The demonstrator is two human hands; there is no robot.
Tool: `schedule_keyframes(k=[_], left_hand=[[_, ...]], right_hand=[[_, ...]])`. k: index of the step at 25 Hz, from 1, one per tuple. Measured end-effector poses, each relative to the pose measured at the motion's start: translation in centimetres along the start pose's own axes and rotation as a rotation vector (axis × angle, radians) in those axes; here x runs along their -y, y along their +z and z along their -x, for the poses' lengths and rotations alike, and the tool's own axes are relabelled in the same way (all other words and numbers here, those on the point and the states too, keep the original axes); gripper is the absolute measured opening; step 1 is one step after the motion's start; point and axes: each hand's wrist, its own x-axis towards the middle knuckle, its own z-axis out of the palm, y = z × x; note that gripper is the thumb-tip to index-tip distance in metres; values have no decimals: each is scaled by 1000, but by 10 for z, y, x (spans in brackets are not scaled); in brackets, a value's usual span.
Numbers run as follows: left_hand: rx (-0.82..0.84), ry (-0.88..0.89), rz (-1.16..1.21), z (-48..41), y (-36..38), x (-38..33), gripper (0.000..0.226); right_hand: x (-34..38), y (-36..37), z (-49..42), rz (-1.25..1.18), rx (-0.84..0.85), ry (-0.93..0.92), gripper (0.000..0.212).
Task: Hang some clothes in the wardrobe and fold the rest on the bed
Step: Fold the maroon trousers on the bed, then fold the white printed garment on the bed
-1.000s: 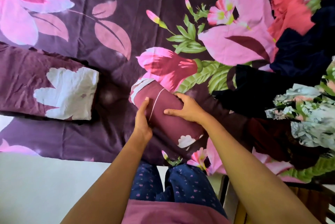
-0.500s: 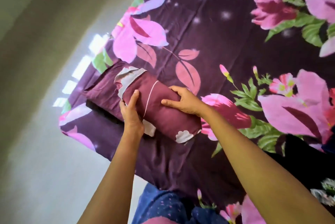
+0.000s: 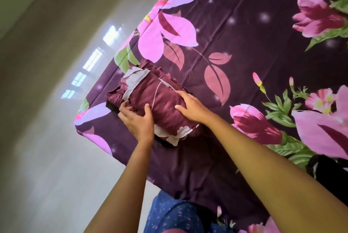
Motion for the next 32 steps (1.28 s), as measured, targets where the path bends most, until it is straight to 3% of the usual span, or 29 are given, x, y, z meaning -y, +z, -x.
schedule_keyframes(k=[2,5,9,14,17,23,32], left_hand=[[4,312,-54,19,5,-10,41],[334,659,-152,42,21,-22,40],[831,770,-549,71,43,-55,62],[1421,937,-1165,145,59,-133,61],[1478,1096,-1282,205,66,-159,63],[1526,1428,-1314,350,82,-182,60],[1550,1558,-1495,494,133,-155,54]], right_hand=[[-4,-3,9,-15,-21,32,57],[-13,-20,38,37,-121,83,54],[-40,-57,97,171,-198,204,55],[-81,-107,204,261,27,363,32],[-87,-121,272,150,69,467,11],[-139,-130,406,12,-131,589,42],[-254,-124,523,-195,-246,686,51]])
